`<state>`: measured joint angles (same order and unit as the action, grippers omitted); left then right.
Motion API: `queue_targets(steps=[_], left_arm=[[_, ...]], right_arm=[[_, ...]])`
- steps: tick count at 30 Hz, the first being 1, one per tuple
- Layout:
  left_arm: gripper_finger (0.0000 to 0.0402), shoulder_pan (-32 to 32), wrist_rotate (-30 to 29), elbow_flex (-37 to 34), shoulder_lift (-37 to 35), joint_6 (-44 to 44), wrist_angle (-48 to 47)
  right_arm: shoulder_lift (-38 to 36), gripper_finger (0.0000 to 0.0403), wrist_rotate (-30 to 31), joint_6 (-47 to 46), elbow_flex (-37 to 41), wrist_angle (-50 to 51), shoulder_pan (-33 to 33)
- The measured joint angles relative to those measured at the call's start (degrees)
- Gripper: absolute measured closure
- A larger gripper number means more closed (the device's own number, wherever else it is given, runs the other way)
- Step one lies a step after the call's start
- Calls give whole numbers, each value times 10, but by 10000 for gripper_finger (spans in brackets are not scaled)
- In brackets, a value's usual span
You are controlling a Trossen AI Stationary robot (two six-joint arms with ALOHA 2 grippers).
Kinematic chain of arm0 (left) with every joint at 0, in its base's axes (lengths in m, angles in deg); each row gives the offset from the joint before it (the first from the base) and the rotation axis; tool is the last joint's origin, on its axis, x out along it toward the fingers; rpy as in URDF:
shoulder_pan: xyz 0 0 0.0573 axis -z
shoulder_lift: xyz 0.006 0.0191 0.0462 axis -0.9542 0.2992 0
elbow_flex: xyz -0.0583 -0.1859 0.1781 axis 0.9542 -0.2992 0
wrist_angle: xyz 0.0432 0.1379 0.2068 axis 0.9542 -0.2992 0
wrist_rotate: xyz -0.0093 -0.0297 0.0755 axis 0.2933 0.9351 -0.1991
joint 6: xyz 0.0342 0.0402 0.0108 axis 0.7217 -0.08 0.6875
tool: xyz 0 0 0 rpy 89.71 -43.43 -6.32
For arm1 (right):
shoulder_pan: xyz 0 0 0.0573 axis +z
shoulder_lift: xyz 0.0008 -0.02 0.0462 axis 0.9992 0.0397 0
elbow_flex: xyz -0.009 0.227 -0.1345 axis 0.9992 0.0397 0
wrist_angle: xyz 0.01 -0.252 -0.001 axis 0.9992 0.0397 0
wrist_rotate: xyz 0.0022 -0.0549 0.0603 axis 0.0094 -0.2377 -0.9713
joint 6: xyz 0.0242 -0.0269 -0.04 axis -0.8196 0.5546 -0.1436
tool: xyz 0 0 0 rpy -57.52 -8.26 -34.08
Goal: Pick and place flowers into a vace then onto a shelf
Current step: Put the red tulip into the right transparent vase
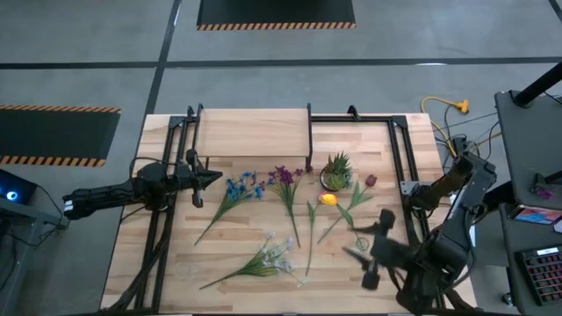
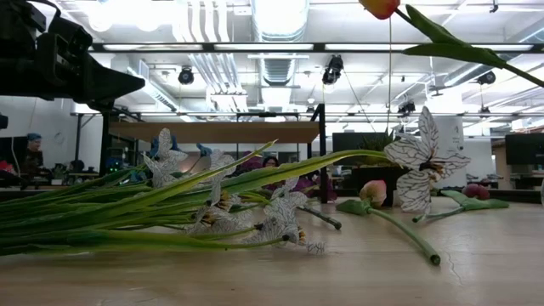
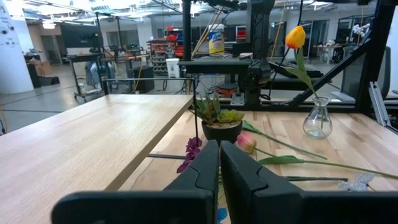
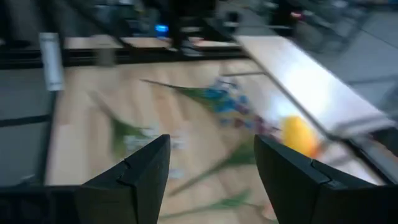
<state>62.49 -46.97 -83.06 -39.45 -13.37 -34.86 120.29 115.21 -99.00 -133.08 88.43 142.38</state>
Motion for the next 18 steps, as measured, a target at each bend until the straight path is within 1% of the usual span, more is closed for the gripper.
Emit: queue_targets(steps=[2, 7, 10, 14, 18], left_arm=[[402, 0, 0, 0, 0, 0, 0], [402, 0, 0, 0, 0, 0, 0], [402, 0, 0, 0, 0, 0, 0], [402, 0, 0, 0, 0, 0, 0], [402, 0, 0, 0, 0, 0, 0]], right_arm=[[0, 179, -45, 65, 14, -91, -2], [0, 179, -178, 190, 62, -292, -11], [0, 179, -226, 272, 99, -385, -13], [0, 179, -259, 363, 147, -475, -32], [-4, 179, -299, 389, 181, -502, -74]])
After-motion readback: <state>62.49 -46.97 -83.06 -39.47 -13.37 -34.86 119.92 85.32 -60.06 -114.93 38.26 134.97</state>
